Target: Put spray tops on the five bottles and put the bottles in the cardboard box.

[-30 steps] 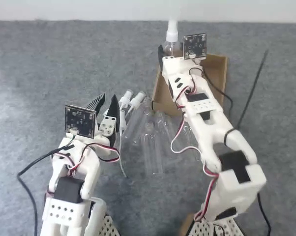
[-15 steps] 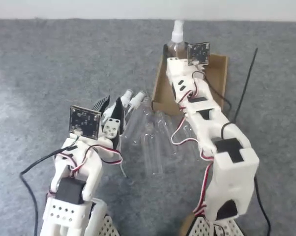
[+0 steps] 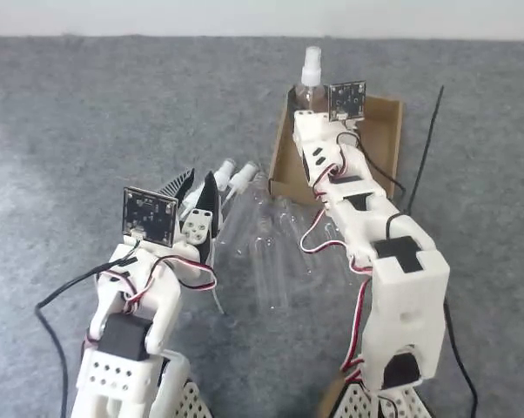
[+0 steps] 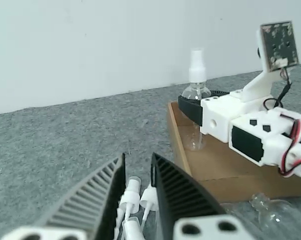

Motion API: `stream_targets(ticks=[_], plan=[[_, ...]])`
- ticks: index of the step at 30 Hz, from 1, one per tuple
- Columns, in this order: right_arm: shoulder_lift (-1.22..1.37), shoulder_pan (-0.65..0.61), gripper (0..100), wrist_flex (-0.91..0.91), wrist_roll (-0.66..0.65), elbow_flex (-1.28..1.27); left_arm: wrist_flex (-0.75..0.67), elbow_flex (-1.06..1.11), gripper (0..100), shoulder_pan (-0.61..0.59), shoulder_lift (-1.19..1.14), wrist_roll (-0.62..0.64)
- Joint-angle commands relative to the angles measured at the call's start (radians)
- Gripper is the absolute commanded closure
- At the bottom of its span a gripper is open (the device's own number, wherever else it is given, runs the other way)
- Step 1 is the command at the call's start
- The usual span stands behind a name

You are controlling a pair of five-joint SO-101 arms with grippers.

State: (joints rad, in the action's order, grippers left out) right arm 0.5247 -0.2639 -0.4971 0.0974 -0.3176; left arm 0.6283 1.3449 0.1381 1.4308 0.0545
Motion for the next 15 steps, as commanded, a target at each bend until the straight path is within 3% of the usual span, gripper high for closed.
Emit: stream_targets(ticks=[1,6,11,15], plan=[[-0.019,0.012,99.1,-0.018,0.002,0.06,-0.026,-0.012,93,-0.005,0.012,-0.008],[-0.019,0.012,98.4,-0.016,0.002,0.055,-0.028,-0.012,93,-0.006,0.012,-0.008],[-0.022,0.013,87.4,-0.015,0.0,0.029,-0.029,-0.012,93,-0.006,0.012,-0.008],[-0.024,0.008,86.8,-0.021,-0.068,0.011,-0.031,-0.012,93,-0.006,0.012,-0.008]])
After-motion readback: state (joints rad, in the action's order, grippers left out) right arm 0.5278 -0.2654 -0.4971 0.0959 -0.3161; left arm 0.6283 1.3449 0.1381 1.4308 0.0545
